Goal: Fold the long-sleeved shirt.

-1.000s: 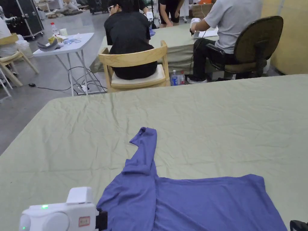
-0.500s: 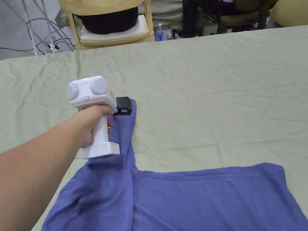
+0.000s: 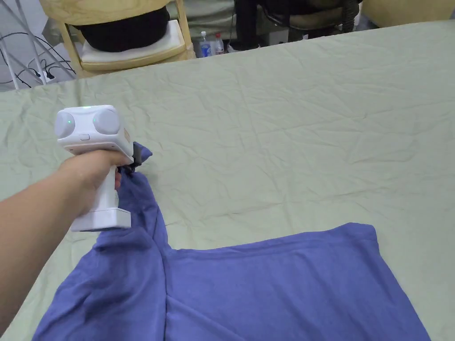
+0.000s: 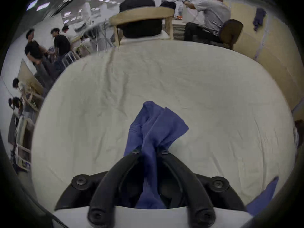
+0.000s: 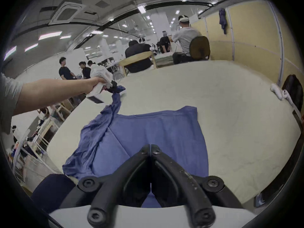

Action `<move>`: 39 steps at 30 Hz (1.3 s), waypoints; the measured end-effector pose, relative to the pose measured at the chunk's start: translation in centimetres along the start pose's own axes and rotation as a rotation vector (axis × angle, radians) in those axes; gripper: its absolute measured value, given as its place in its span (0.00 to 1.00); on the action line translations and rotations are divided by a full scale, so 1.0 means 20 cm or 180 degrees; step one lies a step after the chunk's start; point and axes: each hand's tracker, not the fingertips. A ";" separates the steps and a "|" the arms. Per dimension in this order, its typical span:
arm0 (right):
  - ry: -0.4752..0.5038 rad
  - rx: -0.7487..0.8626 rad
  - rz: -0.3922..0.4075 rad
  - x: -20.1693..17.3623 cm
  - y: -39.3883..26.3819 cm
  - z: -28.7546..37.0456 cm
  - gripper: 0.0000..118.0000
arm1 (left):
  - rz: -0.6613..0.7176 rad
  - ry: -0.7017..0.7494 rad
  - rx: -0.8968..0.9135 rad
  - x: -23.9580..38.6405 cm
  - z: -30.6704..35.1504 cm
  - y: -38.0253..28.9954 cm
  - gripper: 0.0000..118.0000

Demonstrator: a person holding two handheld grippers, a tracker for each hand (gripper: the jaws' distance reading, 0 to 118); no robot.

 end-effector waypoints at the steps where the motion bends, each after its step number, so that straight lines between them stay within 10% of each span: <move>1: 0.0053 0.0046 0.0025 -0.01 0.01 0.02 0.02 | -0.0084 0.0048 0.0063 -0.01 0.06 -0.01 0.11; 12: 0.0388 0.0507 0.0511 -0.30 0.09 0.23 0.02 | -0.0026 0.0157 0.0142 -0.09 0.84 -0.56 0.11; 23: 0.0420 0.0329 0.0709 -0.41 0.06 0.19 0.02 | 0.0257 0.0156 -0.0493 -0.08 0.71 -1.29 0.12; 25: 0.0401 0.0313 0.0741 -0.41 0.05 0.18 0.02 | 0.0254 0.0145 -0.0626 -0.07 0.66 -1.37 0.30; 27: 0.0360 0.0281 0.0744 -0.40 0.04 0.17 0.02 | 0.0322 -0.0095 -0.0702 -0.08 0.59 -1.40 0.92; 30: 0.0338 0.0245 0.0693 -0.39 0.03 0.15 0.02 | 0.0410 -0.0162 -0.0388 -0.10 0.65 -1.43 1.00; 37: 0.0276 0.0164 0.0505 -0.34 0.03 0.10 0.02 | 0.0287 -0.0619 -0.0062 -0.25 0.99 -1.56 0.81; 39: 0.0273 0.0113 0.0465 -0.34 0.02 0.09 0.02 | 0.0053 -0.0625 0.0031 -0.29 1.04 -1.63 0.05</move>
